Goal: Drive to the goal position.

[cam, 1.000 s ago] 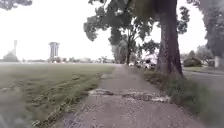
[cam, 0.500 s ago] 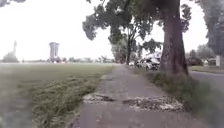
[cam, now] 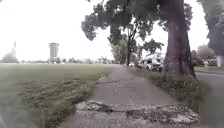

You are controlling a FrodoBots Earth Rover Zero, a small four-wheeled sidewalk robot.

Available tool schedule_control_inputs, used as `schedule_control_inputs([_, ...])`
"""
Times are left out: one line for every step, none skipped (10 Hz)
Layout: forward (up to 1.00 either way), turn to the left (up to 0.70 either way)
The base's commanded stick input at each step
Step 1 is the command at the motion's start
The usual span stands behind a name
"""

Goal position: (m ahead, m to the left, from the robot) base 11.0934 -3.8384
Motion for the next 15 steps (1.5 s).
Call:
schedule_control_inputs([0.7, 0.0])
schedule_control_inputs([0.7, 0.0])
schedule_control_inputs([0.7, 0.0])
schedule_control_inputs([0.7, 0.0])
schedule_control_inputs([0.7, 0.0])
schedule_control_inputs([0.7, 0.0])
schedule_control_inputs([0.7, 0.0])
schedule_control_inputs([0.7, -0.05])
schedule_control_inputs([0.7, -0.3])
schedule_control_inputs([0.7, -0.35])
schedule_control_inputs([0.7, -0.35])
schedule_control_inputs([0.7, -0.24])
schedule_control_inputs([0.7, -0.08])
schedule_control_inputs([0.7, 0.0])
schedule_control_inputs([0.7, 0.0])
